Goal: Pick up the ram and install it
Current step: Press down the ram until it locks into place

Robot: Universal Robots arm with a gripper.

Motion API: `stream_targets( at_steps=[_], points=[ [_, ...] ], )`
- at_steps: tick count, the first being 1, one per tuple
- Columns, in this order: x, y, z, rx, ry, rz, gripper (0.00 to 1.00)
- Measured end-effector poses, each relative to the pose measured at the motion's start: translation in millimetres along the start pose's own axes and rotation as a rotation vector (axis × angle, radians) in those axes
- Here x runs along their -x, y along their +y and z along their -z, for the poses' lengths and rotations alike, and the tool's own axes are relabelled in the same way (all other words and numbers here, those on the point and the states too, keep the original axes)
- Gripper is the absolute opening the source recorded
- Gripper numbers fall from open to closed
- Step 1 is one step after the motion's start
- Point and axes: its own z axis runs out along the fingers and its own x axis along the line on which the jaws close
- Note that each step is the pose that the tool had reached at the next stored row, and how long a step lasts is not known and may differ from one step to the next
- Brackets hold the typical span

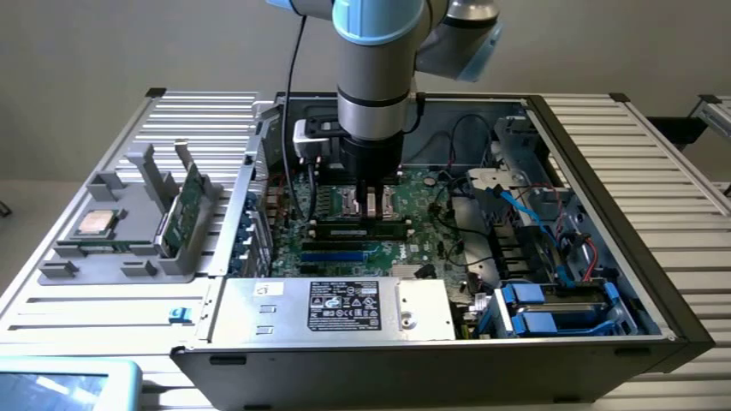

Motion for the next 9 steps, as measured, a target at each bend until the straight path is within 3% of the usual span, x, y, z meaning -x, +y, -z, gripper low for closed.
stream_targets(
  at_steps=[9],
  points=[
    [0.0, 0.0, -0.3, -0.0018, -0.0001, 0.0, 0.09]
  ],
)
